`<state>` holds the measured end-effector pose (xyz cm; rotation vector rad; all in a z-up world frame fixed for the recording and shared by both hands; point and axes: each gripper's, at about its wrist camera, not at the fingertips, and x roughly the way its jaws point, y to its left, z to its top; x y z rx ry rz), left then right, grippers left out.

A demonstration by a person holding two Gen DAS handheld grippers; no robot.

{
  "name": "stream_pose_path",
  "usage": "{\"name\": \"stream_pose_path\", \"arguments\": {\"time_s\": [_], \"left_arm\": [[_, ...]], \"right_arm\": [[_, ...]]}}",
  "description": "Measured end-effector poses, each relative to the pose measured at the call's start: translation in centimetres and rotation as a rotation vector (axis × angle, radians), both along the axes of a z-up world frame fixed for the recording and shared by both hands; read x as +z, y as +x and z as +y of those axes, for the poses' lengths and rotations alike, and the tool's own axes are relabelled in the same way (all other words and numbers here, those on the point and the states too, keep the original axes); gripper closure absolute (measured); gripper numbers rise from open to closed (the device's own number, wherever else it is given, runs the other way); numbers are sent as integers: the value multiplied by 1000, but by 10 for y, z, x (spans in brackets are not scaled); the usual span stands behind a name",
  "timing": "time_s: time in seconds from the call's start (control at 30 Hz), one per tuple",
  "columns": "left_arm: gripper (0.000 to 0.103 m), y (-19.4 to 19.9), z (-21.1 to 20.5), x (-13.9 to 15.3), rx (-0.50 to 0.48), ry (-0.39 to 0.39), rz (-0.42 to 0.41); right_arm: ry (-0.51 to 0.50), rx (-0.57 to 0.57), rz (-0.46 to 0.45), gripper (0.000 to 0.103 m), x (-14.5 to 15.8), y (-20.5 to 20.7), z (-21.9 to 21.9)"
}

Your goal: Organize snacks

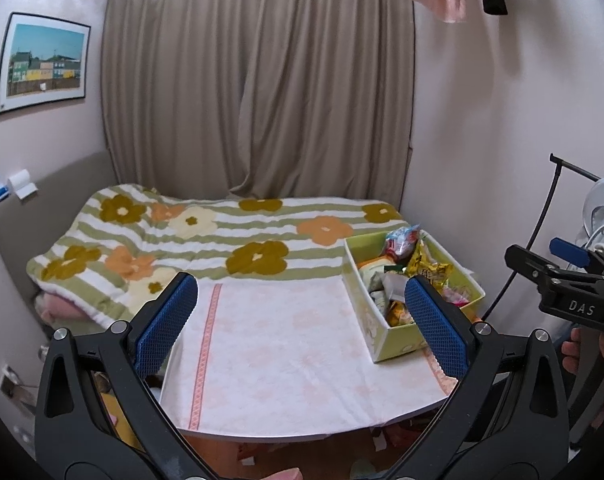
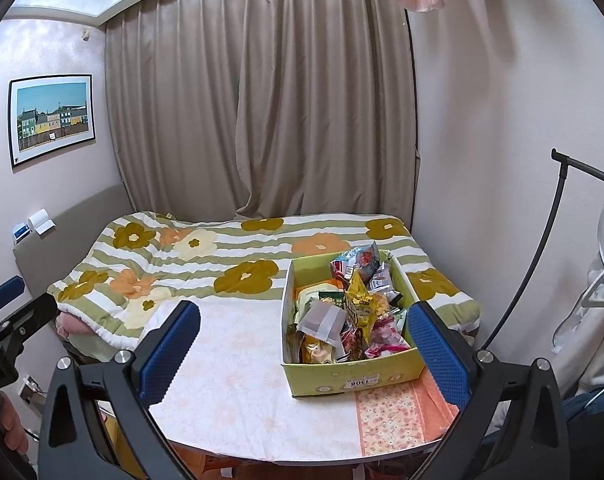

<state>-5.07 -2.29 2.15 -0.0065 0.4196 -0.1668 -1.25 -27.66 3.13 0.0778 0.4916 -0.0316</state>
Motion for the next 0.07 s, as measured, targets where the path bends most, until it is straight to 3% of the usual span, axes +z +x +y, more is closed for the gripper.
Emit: {"name": "stream_pose_path", "arguments": {"time_s": [0.07], "left_arm": [[0,2,-1,-2,14,11,10]], "right_arm": [[2,6,11,0,-3,4,-1]]}}
